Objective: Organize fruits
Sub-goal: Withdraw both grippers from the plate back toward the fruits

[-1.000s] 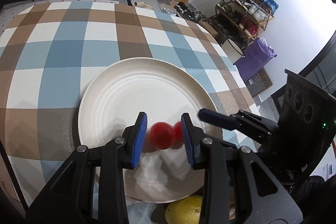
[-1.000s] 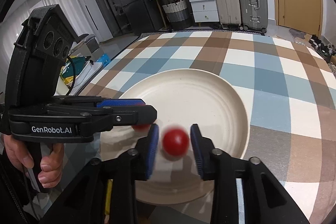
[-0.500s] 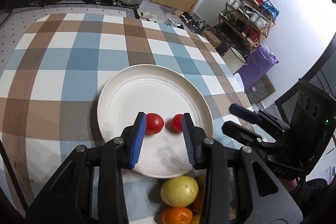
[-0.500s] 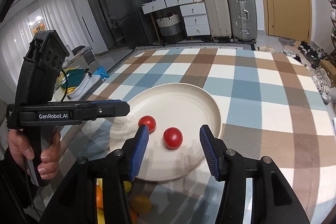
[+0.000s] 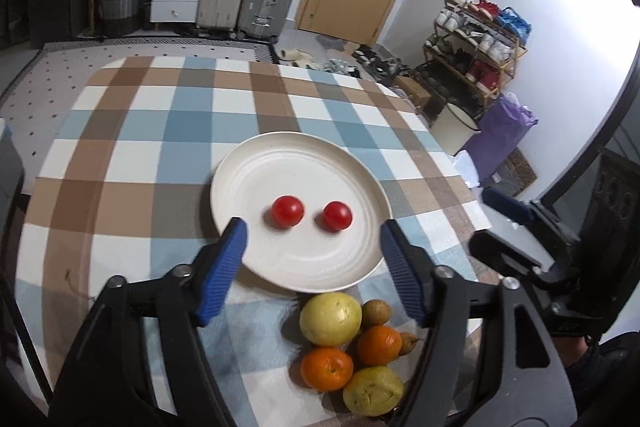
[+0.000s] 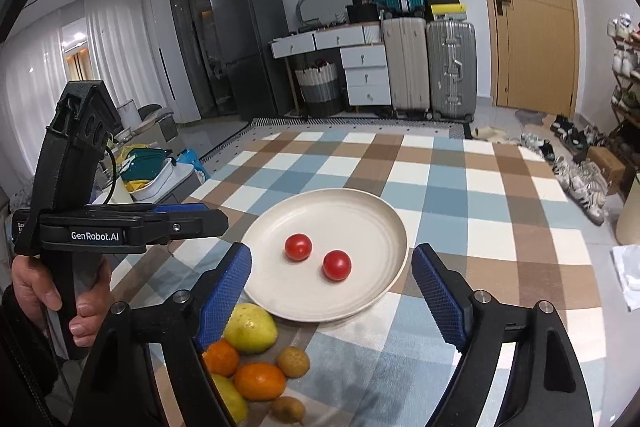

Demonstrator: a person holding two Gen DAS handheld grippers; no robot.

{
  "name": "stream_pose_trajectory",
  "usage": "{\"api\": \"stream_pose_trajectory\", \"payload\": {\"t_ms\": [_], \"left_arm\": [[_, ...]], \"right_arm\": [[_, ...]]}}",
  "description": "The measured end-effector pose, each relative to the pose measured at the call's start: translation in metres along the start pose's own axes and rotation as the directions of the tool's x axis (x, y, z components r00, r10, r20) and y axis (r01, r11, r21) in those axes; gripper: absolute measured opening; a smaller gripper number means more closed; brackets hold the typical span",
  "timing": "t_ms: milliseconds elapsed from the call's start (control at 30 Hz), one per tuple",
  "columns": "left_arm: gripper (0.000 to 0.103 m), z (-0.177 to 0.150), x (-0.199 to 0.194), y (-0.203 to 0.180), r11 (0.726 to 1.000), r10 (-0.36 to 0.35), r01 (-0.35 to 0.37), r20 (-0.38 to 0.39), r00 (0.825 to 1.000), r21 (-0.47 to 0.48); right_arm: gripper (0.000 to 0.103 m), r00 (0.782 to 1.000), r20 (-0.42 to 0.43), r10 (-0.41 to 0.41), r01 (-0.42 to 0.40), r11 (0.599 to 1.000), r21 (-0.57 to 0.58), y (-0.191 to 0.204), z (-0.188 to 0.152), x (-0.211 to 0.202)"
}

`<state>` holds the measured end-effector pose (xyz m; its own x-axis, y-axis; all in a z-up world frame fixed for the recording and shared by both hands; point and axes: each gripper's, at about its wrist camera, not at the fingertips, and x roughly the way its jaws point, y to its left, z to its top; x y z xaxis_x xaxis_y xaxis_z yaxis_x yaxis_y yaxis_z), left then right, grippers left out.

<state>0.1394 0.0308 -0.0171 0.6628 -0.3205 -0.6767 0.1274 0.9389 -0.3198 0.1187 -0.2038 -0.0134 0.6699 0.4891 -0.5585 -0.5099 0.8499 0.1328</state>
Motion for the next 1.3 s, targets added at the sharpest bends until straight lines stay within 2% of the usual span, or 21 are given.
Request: {"api": "stream_pose_trajectory", "payload": {"t_ms": [100,167,300,467,733,1300], "left_arm": [[0.074,-0.007,-0.013,-0.004,1.0,0.015,-0.015,0.012,1.0,0.004],[0.08,-0.01,-0.02,-0.005,1.0,0.024,-0.025,0.023,0.999,0.007],[0.083,-0.02,-0.039,-0.008,0.999,0.043,-0.044,0.062,0.997,0.012],[0.102,-0.033,-0.058,-0.008,0.997,0.073,-0.073,0.087,0.994,0.001],[0.102,-0.059,-0.085,-0.005,0.995,0.103,-0.103,0.113,0.988,-0.004],[0.102,-0.111,-0.097,0.001,0.994,0.103,-0.101,0.088,0.991,-0.029]], "right_arm": [[0.089,1.0,0.023,-0.007,0.007,1.0,-0.004,0.005,-0.003,-0.012],[0.091,0.999,0.035,-0.007,0.007,1.0,-0.008,0.009,-0.004,-0.018],[0.095,0.998,0.059,-0.003,0.005,1.0,-0.027,0.017,-0.009,-0.032],[0.098,0.997,0.078,0.019,-0.015,0.999,-0.048,0.028,-0.018,-0.045],[0.101,0.995,0.091,0.034,-0.03,0.998,-0.046,0.04,-0.038,-0.058],[0.102,0.996,-0.014,0.088,-0.088,0.996,-0.028,0.064,-0.084,-0.053]]}}
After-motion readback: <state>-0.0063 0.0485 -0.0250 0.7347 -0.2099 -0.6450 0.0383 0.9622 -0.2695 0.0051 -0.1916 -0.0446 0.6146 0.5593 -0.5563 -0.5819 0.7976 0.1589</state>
